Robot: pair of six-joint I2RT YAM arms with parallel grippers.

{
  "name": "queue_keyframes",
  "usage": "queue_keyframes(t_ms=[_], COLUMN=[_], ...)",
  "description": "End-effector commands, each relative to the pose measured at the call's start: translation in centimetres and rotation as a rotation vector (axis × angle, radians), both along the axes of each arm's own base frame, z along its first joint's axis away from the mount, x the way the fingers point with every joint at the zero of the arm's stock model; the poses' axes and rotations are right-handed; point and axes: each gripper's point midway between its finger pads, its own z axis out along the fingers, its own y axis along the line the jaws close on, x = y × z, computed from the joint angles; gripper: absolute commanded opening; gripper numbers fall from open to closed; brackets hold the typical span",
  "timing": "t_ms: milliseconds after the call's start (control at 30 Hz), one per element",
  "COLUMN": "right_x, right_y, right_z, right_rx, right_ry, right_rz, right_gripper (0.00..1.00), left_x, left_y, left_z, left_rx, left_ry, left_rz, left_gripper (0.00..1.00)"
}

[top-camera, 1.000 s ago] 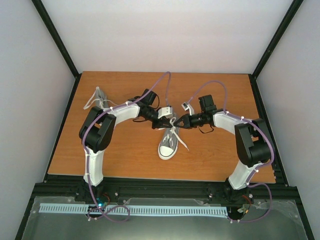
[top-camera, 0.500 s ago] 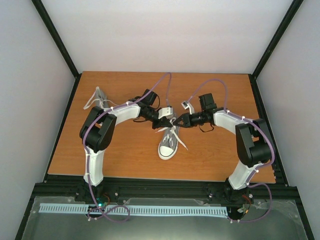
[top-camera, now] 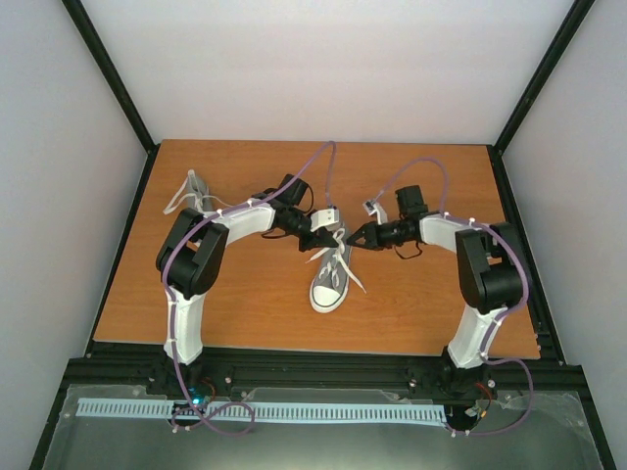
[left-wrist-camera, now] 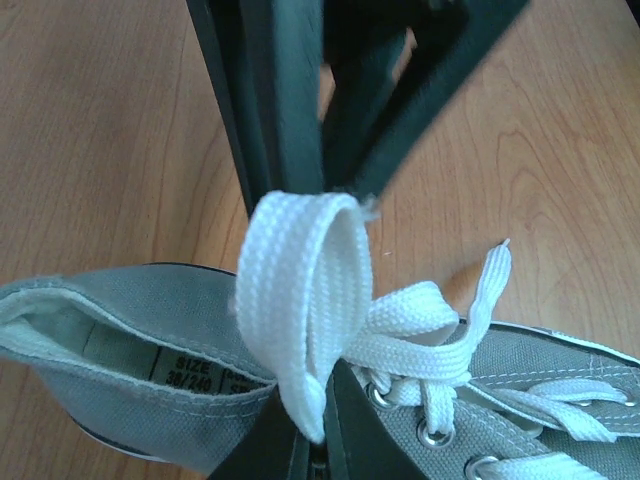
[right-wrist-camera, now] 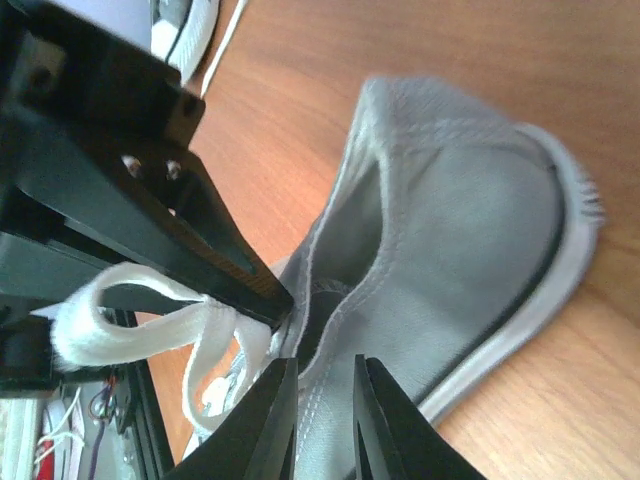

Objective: Tie the shoes
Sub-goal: Cross the shoelace with the shoelace.

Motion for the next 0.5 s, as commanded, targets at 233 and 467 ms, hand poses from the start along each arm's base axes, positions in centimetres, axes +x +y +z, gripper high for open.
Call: queue_keyframes(t_ms=[233, 467], right_x=[-1.8, -1.6], right_y=[3.4, 3.6], right_z=[0.3, -0.4], right_rx=[0.082, 0.062], right_ry=[-0.043, -0.03], right_rz=[0.128, 0.117], right_gripper=[0.23, 0.25], left_x=[0.7, 0.7], left_y=[-0.8, -0.8], left_z=[0.9, 0.9], left_rx=[-0.028, -0.029], left_ry=[-0.036, -0.034], left_rz=[-0.01, -0.009], left_gripper=[0.01, 0.01])
